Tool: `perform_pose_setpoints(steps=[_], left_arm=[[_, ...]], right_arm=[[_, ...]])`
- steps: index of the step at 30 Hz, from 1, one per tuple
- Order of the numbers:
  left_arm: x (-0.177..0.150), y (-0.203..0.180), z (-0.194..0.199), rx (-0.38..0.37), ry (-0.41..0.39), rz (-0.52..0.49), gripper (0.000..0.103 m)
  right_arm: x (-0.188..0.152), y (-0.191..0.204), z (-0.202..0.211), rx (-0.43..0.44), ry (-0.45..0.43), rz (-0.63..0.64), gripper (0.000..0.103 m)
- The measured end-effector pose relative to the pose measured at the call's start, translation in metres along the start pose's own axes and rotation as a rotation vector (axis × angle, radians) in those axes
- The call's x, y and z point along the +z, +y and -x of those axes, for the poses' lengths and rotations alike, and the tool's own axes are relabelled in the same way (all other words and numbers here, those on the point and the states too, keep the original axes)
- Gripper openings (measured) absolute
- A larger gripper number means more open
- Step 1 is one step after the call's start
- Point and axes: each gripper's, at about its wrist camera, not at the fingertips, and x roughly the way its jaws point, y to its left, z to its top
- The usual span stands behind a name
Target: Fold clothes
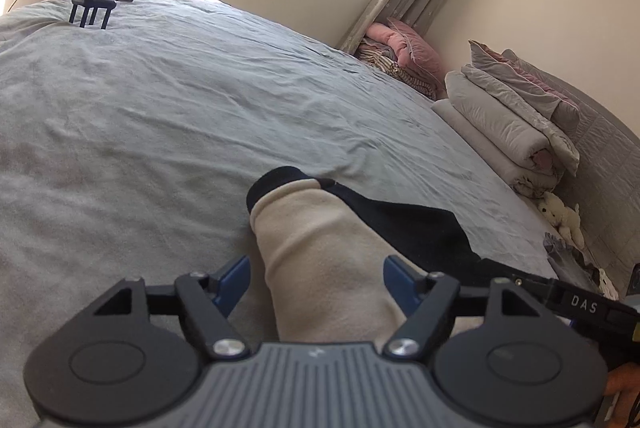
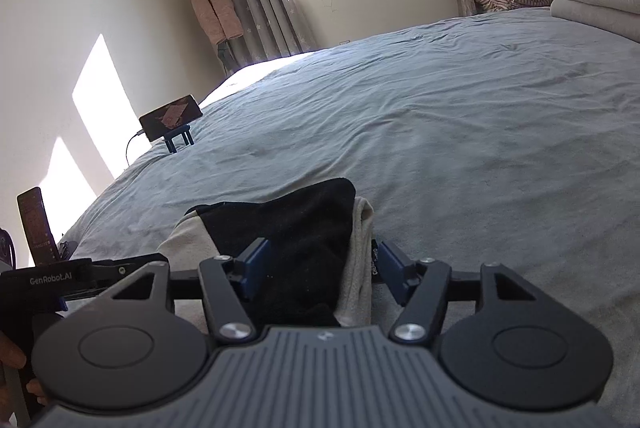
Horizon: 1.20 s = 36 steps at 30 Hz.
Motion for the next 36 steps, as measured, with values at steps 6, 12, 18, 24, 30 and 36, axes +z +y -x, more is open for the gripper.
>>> perform_pose_setpoints(steps=[6, 12, 18, 24, 30, 36], left_arm=[[-0.007, -0.001, -0.010, -0.007, 0.078, 0.030, 0.082], [-0.009, 0.002, -0.016, -0.022, 0.091, 0.063, 0.088], [-0.014, -0.004, -0.026, -0.084, 0.100, 0.082, 0.088], [-0.027, -0.016, -0.029, -0.045, 0.037, 0.084, 0.073], [-0.025, -0.022, -0.016, -0.017, -0.003, 0.092, 0.052], [-0.013, -0.046, 0.013, 0.023, -0.039, 0.001, 0.046]], right_arm=[[-0.007, -0.024, -0.004, 0.045, 0.058, -0.170, 0.074], [-0.016, -0.038, -0.009, 0.100, 0.078, -0.286, 0.083], [-0.019, -0.030, -0.011, 0.118, 0.079, -0.271, 0.084], [-0.023, -0.021, -0.017, 0.142, 0.100, -0.285, 0.063], [-0.023, -0.011, -0.005, 0.124, 0.061, -0.274, 0.051], [-0.013, 0.009, 0.018, 0.140, 0.034, -0.259, 0.049]])
